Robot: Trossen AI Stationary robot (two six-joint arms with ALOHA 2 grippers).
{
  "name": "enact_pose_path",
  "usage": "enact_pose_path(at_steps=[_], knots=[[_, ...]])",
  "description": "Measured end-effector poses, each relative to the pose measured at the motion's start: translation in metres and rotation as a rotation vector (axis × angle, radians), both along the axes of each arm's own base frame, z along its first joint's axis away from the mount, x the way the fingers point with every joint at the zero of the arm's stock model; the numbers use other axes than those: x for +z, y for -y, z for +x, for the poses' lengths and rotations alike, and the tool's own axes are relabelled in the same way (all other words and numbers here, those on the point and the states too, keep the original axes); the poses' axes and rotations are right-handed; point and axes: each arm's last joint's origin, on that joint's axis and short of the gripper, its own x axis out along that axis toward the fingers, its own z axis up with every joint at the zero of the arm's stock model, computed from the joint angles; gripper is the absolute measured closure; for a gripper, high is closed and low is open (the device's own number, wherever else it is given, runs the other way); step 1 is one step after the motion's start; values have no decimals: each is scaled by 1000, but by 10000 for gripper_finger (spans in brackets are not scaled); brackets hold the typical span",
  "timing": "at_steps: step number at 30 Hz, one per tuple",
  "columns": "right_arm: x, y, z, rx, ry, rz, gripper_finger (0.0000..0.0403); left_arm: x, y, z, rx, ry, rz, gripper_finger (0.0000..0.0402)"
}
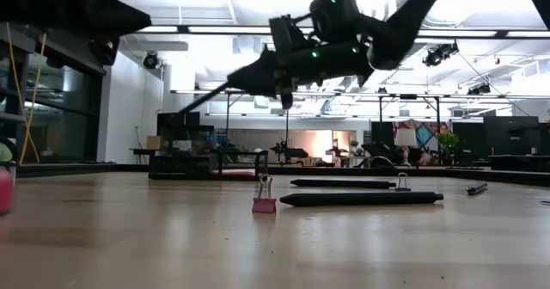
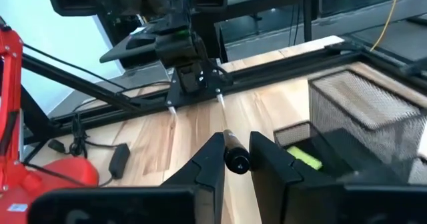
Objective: Pick and place office supplies into organizer
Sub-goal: Put the black pen into the desk organizer
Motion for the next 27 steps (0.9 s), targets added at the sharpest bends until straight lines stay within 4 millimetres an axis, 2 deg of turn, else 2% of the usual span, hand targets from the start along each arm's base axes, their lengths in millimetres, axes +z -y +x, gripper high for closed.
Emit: enact_pose_path(at_steps=[7,13,16,20,23,27], knots=[[27,2,22,13,-84,-55,362,-2,3,-6,-91,-10,0,376],[48,5,32,12,-126,-55,354,-4,3,-6,-82,-33,-15,346],[57,11,35,-20,-162,-73,351,-5,3,-6,-79,-40,-28,302],[72,22,38,-58,-187,-99,355,-5,3,-6,-76,-30,-74,219],[85,31,38,-77,-231,-122,362,-5,3,-6,-99,-40,-32,163],[102,43,37,-116,-282,-146,361,-7,4,-6,-123,-63,7,108]])
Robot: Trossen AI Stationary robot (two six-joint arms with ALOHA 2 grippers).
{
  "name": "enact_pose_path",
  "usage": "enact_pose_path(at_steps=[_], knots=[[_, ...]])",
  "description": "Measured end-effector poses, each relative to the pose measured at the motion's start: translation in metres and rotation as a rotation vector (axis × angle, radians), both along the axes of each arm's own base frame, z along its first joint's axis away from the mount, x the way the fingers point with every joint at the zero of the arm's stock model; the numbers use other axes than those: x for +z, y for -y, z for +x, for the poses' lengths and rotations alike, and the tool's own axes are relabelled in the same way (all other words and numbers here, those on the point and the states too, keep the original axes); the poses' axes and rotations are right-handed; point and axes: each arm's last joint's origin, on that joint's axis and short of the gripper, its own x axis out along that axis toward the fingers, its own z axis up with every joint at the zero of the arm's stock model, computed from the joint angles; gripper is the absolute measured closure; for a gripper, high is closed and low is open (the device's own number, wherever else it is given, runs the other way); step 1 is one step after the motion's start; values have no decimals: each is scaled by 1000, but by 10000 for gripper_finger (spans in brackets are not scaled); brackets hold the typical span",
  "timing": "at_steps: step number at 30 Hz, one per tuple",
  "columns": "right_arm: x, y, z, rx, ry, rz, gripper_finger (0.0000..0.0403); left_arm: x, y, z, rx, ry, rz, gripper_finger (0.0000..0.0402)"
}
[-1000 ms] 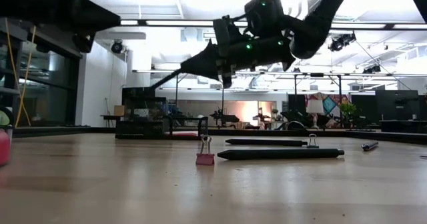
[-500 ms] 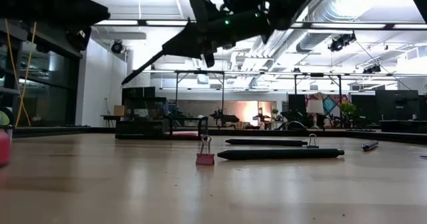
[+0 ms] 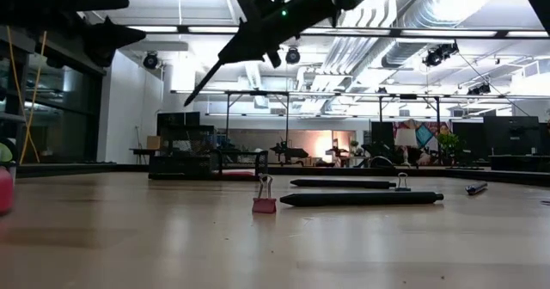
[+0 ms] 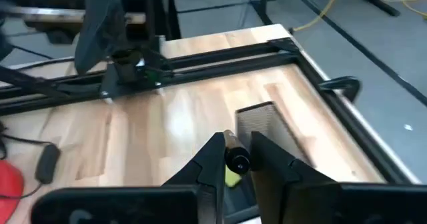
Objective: Pick and place office supplies into organizer
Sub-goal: Put the black pen into the desk organizer
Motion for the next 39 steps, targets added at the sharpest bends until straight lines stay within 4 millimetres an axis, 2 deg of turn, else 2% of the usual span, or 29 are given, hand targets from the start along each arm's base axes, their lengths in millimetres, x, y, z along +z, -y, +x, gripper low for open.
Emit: enact_pose_path(at_steps=[4,8,17,22,33,35,39], knots=[[16,13,-3,-32,-30,4,356,-2,0,0,-4,-20,2,70],[23,25,-7,-61,-33,6,360,-6,0,-1,-5,-67,0,44],[3,43,-1,-54,-54,45,357,-8,0,-1,12,-85,11,20],[0,45,15,-9,-99,101,361,-8,-1,-1,17,-85,13,20],[9,53,56,-15,-284,68,359,-11,0,-2,17,-118,12,20],[3,55,62,-18,-312,73,360,-12,0,-2,18,-124,8,18],[-22,63,67,-9,-353,97,354,-13,0,-2,20,-136,-8,21]])
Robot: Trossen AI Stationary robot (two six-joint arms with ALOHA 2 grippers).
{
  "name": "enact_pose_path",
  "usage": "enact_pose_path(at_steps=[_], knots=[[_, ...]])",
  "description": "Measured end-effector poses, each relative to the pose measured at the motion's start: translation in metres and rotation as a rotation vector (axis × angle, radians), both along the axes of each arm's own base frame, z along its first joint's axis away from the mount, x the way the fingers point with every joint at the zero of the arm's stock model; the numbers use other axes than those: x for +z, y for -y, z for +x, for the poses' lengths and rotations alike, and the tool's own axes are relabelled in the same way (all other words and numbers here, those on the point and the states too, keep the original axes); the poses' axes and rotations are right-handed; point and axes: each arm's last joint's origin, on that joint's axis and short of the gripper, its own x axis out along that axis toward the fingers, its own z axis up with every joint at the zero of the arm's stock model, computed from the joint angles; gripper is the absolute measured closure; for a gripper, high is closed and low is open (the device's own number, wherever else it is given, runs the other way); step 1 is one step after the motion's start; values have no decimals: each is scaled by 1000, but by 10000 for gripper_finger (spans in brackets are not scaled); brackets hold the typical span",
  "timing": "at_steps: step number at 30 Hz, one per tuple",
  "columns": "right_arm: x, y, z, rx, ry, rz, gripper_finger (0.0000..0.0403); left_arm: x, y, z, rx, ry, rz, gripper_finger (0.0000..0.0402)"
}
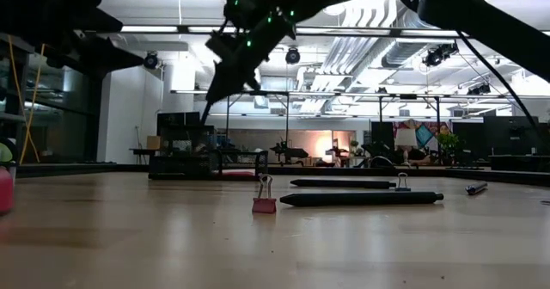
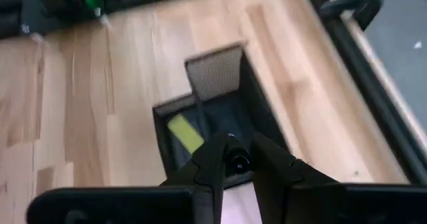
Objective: Pick and place office supplies into organizer
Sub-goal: Put the black pen into the desk organizer
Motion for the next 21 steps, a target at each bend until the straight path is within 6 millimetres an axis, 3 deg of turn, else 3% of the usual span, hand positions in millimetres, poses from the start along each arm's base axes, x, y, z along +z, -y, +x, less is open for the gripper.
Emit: enact_pose_path(at_steps=[8,15,21], knots=[[-1,3,3,39,30,-63,297,0,0,0,0,0,-3,19],[0,-9,9,57,40,-116,205,-1,0,0,5,-9,-2,22],[14,-20,2,70,17,-113,171,-8,0,0,7,-40,-3,20]])
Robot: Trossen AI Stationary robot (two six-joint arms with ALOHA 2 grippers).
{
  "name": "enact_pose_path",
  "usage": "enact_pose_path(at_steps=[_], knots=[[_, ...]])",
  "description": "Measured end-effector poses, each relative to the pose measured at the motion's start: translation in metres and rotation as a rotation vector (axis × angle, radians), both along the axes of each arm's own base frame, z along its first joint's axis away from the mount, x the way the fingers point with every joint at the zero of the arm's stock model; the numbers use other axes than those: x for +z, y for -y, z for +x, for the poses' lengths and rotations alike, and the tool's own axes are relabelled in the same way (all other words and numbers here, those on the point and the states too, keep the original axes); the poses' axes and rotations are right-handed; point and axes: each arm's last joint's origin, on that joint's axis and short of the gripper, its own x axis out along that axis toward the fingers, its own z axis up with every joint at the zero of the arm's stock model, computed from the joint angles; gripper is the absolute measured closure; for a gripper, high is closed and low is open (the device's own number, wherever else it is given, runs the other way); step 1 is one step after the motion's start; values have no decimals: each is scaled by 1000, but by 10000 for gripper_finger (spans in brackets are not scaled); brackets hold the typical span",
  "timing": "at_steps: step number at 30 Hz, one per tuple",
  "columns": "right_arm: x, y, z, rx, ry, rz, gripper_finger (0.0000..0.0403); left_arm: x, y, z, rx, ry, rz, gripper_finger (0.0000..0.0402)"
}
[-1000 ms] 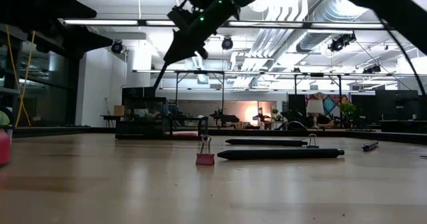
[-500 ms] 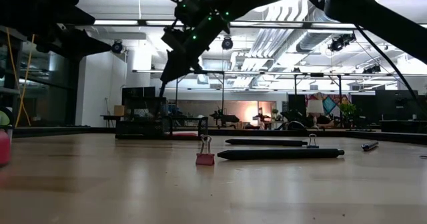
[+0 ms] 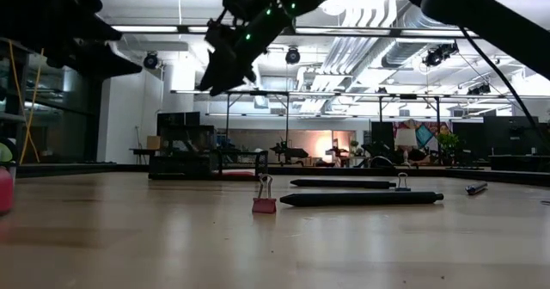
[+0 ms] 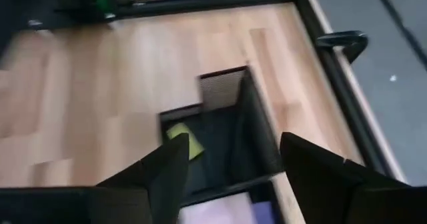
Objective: Pick and place office supplies into organizer
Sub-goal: Put the black pen into the desk organizer
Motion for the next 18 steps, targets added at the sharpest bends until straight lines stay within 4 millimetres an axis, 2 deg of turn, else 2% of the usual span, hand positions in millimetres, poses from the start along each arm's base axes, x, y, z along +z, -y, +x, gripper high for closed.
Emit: enact_pose_path(at_steps=[8,18], knots=[[-11,-49,-8,135,-207,140,176,-8,-1,1,27,-12,-22,20],[-13,-144,6,297,-192,156,190,-7,-1,1,33,-6,-33,23]])
